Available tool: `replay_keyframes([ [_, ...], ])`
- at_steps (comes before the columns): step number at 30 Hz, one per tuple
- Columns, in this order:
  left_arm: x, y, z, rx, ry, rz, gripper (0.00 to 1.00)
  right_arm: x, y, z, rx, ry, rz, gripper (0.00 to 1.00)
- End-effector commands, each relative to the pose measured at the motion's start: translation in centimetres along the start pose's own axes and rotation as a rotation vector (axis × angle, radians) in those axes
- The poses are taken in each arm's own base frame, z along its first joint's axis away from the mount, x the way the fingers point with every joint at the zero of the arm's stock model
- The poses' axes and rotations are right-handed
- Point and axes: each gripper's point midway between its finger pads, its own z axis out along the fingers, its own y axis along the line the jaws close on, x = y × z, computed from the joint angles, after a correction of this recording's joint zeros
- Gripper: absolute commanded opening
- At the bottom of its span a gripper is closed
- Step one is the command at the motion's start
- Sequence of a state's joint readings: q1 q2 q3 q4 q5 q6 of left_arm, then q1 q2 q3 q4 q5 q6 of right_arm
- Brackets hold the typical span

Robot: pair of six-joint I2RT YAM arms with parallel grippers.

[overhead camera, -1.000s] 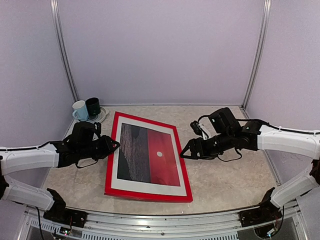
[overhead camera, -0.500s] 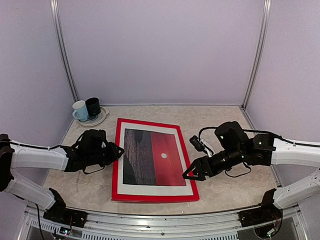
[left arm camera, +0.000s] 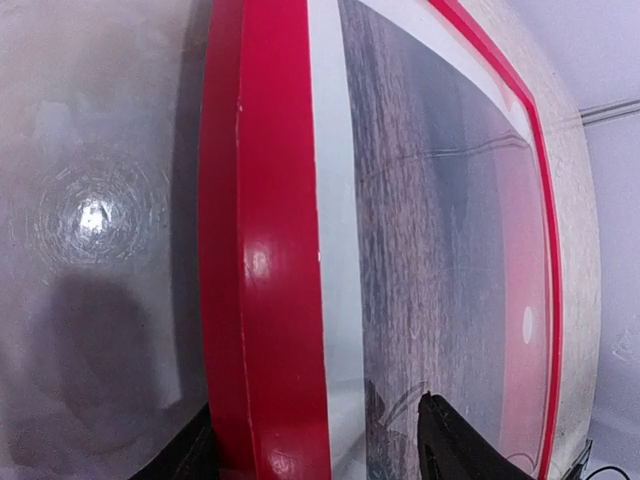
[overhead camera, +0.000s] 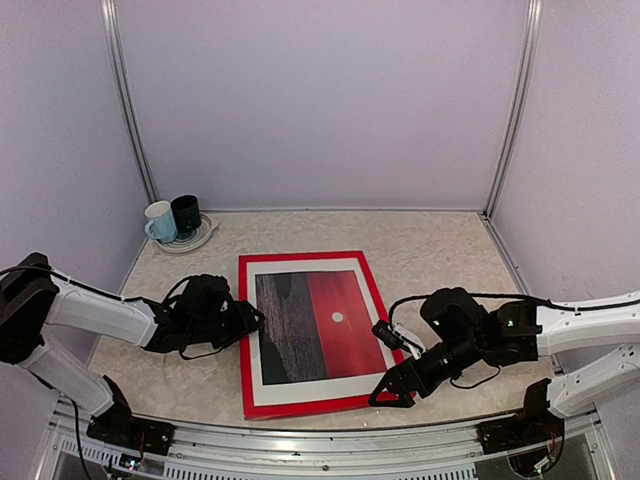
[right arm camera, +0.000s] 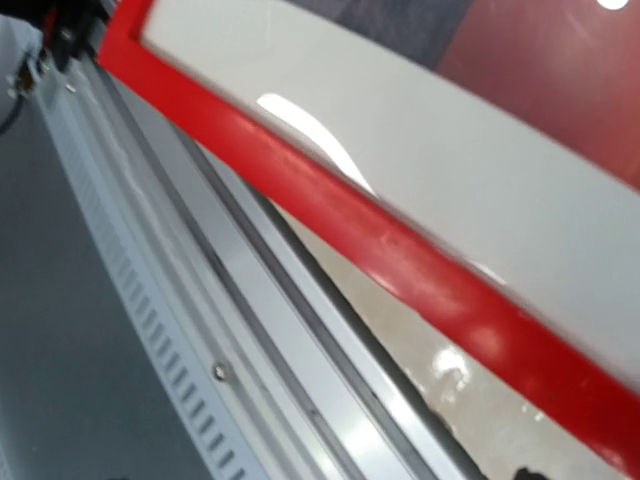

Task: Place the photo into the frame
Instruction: Place the photo frame at the center of the board.

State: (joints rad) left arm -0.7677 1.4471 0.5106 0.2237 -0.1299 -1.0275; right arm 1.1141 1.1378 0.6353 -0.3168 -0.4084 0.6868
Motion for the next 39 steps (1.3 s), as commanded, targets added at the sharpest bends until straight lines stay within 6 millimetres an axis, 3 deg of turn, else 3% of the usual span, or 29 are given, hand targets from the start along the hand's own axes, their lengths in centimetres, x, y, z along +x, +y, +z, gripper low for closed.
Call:
replay_keyframes([
  [1,-0.5,-2.5,0.2,0.090,-0.043,-0.006,0.63,1.1,-0.4,1.2,-0.004,0.024,0.004,0.82],
  [11,1.3,-2.5,0.7,0.088,-0.007,0.001,0.68,2.7,-3.4,3.0,0.101,0.059,0.063,0.83],
  [17,2.0,-2.6,0.7,0.095,0.006,0.000,0.69,3.8,-4.0,3.5,0.104,0.080,0.084,0.83],
  [24,2.8,-3.2,0.7,0.109,0.018,0.001,0.68,5.0,-5.0,2.5,0.146,0.081,0.125,0.83],
  [28,3.4,-3.4,0.9,0.110,0.031,0.005,0.68,5.0,-4.4,1.1,0.126,0.041,0.133,0.83],
  [31,3.9,-3.7,1.1,0.116,0.039,0.008,0.68,5.0,-5.1,0.2,0.166,0.011,0.158,0.84],
  [39,5.4,-5.1,2.0,0.126,0.070,0.026,0.68,6.8,-7.3,1.0,0.219,0.037,0.221,0.84],
])
